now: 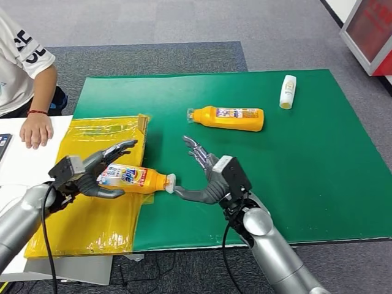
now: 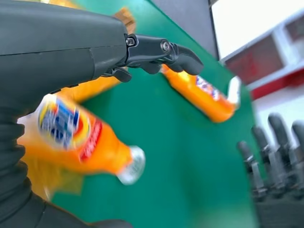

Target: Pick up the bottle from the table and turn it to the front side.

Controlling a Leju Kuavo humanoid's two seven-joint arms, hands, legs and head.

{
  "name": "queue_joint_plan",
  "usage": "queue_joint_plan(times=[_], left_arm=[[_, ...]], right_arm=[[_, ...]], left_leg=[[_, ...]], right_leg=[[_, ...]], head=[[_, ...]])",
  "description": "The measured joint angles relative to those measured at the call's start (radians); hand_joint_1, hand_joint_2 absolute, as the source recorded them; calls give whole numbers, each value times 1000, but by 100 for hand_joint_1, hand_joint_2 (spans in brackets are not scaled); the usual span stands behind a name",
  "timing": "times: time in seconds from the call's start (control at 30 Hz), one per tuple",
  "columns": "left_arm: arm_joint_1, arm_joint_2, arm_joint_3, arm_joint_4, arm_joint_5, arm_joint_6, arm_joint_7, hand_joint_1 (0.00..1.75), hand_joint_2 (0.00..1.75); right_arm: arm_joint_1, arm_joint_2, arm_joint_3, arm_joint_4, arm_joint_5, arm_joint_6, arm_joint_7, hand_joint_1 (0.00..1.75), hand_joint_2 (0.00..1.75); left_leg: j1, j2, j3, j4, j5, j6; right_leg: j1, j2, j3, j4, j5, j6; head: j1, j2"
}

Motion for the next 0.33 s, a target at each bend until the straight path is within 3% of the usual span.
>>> queue_joint_plan(times=[0.13,0.33], left_arm=[[162,-48,167,-60,27,-39,-29,0,175],[289,-114,301,-113,3,-4,-31,0,175]], right_arm=[[37,-24,-56,-34,-84,90,-13,0,175],[77,-41,-120,-52,-93,117,-15,0,175]], left_leg=[[0,0,0,0,-1,0],[0,0,0,0,-2,0]], right_leg=[[0,0,0,0,-1,0],[0,0,0,0,-1,0]], head=[[0,0],[0,0]])
